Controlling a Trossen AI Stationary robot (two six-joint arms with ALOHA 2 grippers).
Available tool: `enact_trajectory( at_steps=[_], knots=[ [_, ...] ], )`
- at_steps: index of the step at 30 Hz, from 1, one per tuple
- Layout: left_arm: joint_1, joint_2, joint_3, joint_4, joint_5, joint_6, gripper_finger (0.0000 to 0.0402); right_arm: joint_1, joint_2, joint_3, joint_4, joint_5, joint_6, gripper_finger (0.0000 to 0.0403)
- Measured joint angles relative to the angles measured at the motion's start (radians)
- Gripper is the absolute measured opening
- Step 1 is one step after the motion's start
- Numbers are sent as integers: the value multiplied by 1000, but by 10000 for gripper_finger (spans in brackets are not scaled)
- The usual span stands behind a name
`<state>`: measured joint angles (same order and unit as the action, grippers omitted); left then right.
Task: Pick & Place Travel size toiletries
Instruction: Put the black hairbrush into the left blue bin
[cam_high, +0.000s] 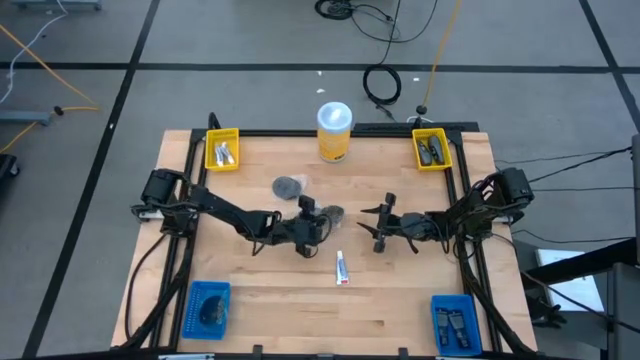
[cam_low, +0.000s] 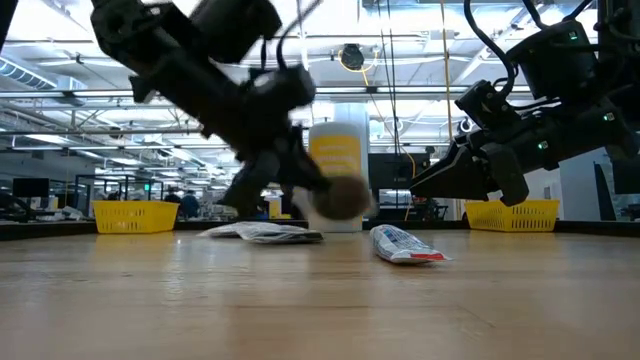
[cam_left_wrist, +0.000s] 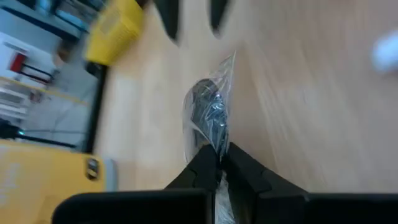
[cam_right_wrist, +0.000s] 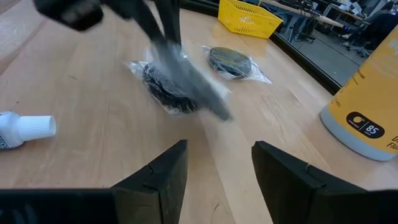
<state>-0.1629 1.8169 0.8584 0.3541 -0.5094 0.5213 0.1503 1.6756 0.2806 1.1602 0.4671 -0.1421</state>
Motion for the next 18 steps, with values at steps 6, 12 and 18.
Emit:
enact_trajectory(
  at_steps=[6,12,18],
  knots=[
    [-59,-142,0,0,-16,-60,4,0,0,0,-6,0,0,171],
    [-121,-348,0,-70,59,-281,9,0,0,0,-12,0,0,171],
    [-150,-517,1,-223,236,-716,10,0,0,0,-12,0,0,171]
  ],
)
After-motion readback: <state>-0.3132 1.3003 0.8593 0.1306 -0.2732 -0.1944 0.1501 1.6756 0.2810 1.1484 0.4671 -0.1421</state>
